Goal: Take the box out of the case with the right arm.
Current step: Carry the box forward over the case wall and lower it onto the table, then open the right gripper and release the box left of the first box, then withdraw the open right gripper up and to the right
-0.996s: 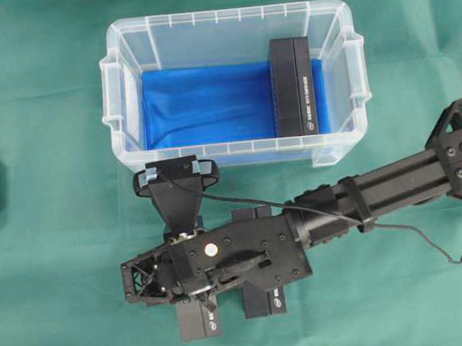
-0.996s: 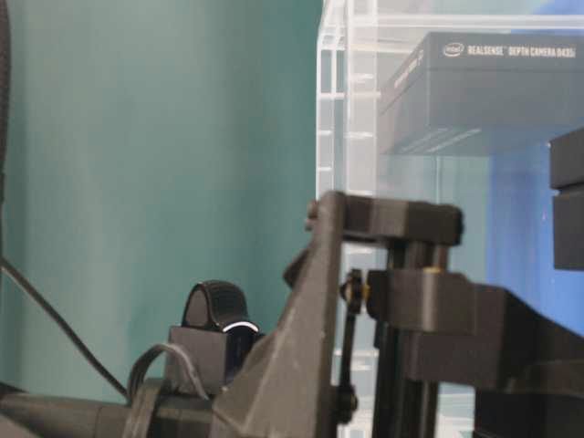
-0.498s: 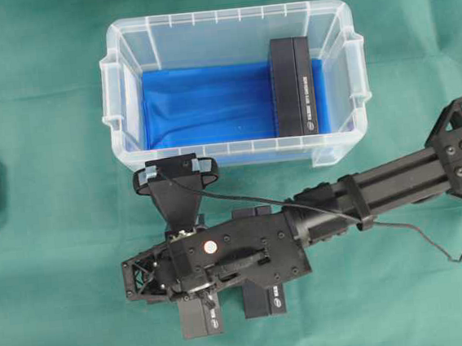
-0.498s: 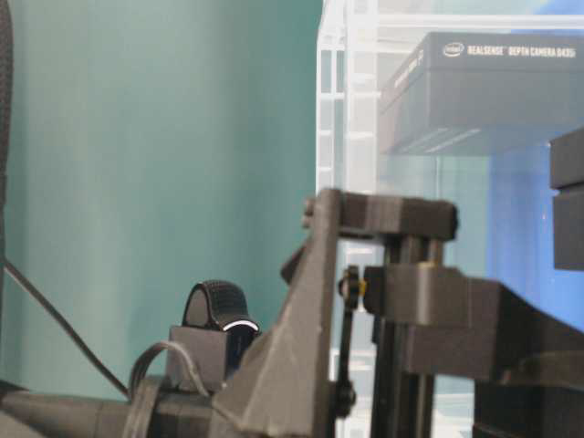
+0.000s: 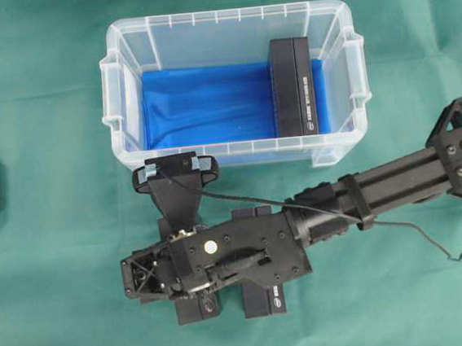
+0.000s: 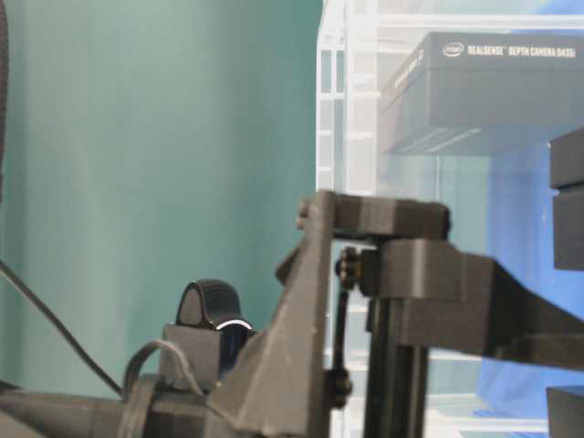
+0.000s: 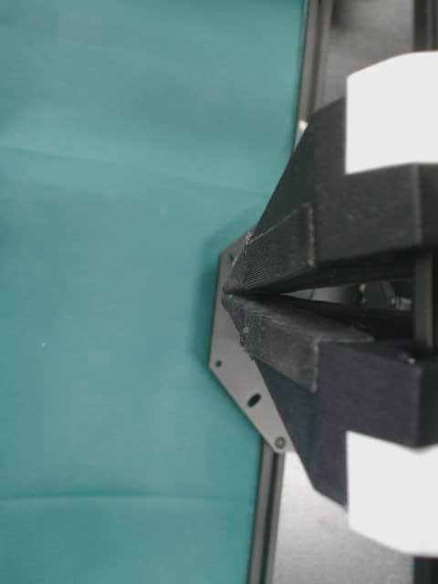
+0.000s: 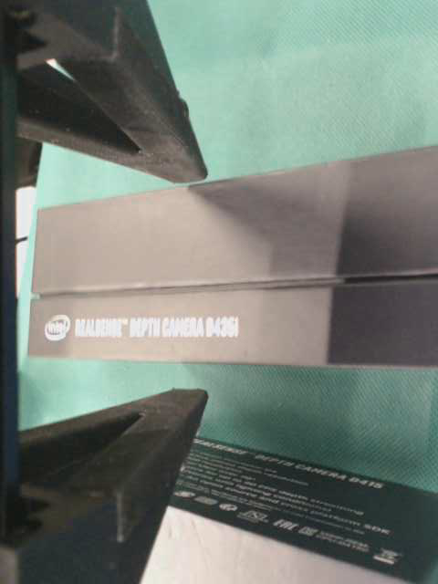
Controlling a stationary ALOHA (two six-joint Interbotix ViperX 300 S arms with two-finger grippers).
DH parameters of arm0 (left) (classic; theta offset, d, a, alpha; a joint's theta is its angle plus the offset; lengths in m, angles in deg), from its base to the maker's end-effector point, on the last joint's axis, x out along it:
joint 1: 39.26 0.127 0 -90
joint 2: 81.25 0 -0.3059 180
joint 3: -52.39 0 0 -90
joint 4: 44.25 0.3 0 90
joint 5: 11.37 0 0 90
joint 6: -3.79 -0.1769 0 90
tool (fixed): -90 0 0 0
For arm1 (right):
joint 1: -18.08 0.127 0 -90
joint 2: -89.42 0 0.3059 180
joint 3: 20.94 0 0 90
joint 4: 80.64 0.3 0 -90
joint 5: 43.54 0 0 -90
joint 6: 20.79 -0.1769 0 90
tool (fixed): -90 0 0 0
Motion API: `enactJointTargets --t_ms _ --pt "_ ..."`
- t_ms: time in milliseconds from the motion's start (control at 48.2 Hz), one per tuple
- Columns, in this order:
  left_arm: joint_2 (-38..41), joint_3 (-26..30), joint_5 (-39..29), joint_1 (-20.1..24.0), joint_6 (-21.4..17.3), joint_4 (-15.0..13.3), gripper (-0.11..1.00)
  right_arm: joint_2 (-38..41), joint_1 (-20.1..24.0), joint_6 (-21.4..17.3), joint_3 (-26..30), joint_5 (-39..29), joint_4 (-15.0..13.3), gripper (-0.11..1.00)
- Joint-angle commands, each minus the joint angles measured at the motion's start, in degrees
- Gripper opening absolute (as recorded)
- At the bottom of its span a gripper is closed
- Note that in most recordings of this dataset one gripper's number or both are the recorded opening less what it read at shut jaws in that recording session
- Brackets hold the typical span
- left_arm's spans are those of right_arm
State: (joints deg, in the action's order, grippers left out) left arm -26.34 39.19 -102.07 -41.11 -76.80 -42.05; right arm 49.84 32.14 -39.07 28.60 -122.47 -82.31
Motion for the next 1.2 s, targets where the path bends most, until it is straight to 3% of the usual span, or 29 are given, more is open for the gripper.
enactJointTargets --t_ms 0,290,664,1079,1183 --pt "0.26 1.49 0.35 0.18 -0.09 0.09 0.00 -2.02 0.00 0.00 0.70 0.18 -0.18 0.89" --pt "0.26 1.49 0.35 0.18 -0.09 0.09 0.00 -5.36 -0.18 -0.09 1.23 -1.76 -1.76 0.89" --pt "0.35 1.49 0.35 0.18 -0.09 0.09 0.00 -9.49 -0.18 0.53 7.29 -14.85 -7.21 0.89" --pt "0.62 1.49 0.35 0.18 -0.18 0.09 0.00 -10.20 -0.53 1.85 7.91 -15.56 -7.12 0.87" --pt "0.62 1.49 0.35 0.18 -0.09 0.09 0.00 -11.43 -0.35 3.69 7.56 -16.79 -7.03 0.87"
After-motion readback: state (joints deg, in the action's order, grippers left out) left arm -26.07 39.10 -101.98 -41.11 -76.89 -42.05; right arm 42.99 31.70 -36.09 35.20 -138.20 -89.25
